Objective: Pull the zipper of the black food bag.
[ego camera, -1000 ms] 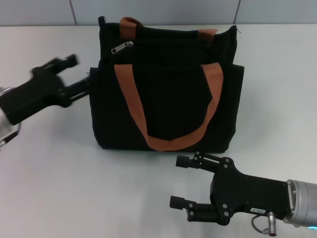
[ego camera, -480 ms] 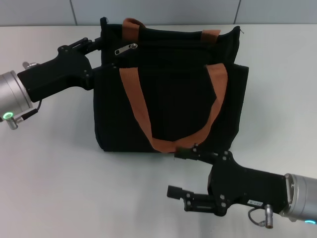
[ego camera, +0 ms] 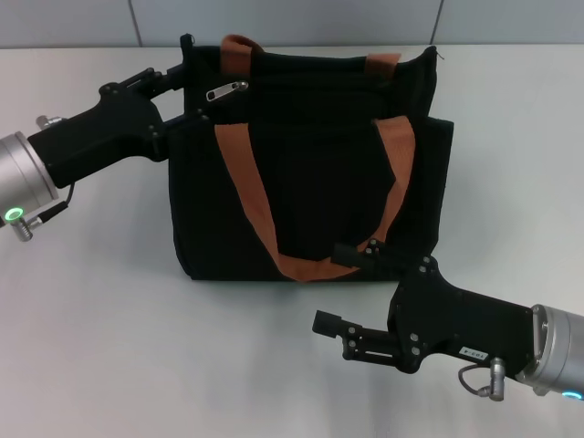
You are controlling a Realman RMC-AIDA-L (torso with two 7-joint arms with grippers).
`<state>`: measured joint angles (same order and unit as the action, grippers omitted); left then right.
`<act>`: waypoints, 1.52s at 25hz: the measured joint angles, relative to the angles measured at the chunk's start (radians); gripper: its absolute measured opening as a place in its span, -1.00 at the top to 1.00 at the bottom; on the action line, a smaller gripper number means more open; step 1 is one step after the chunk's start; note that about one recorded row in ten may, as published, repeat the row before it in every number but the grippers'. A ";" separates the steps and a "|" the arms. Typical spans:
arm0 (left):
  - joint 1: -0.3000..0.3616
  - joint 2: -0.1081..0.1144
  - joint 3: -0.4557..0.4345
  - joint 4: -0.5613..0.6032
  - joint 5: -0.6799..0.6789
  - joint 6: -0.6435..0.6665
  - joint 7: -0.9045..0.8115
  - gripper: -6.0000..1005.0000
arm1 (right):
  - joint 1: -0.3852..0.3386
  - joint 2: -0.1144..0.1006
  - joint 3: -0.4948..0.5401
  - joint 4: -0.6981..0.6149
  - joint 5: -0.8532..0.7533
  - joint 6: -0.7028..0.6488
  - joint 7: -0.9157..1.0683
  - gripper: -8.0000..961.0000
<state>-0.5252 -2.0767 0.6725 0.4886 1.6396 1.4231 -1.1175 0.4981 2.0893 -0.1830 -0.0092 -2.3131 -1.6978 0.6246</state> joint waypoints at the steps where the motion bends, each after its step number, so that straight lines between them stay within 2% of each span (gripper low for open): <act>1: 0.004 0.001 0.001 0.000 -0.002 -0.001 0.001 -0.49 | 0.001 0.000 0.000 0.000 0.000 0.000 0.000 -0.64; 6: 0.019 0.001 0.001 0.002 -0.003 0.001 0.029 -0.46 | 0.000 0.000 0.001 0.002 0.000 0.001 -0.001 -0.63; 14: 0.019 0.000 0.005 -0.001 -0.015 0.026 0.026 0.28 | -0.004 0.000 0.002 0.002 0.021 -0.013 -0.001 -0.61; 19: 0.009 0.002 0.010 -0.006 -0.034 0.106 -0.068 0.66 | -0.009 0.000 0.002 0.001 0.056 -0.019 -0.004 -0.61; 24: -0.018 0.000 0.010 -0.007 -0.036 0.128 -0.111 0.93 | -0.006 -0.003 0.016 0.002 0.063 -0.059 0.006 -0.60; 33: -0.043 -0.003 0.021 -0.031 -0.070 0.143 -0.104 0.93 | -0.004 -0.004 0.060 0.002 0.074 -0.140 0.066 -0.58; 38: -0.051 -0.003 0.054 -0.035 -0.101 0.145 -0.101 0.93 | 0.011 -0.005 0.103 0.002 0.075 -0.158 0.106 -0.38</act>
<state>-0.5764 -2.0800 0.7267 0.4538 1.5382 1.5681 -1.2189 0.5087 2.0839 -0.0798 -0.0077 -2.2380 -1.8559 0.7310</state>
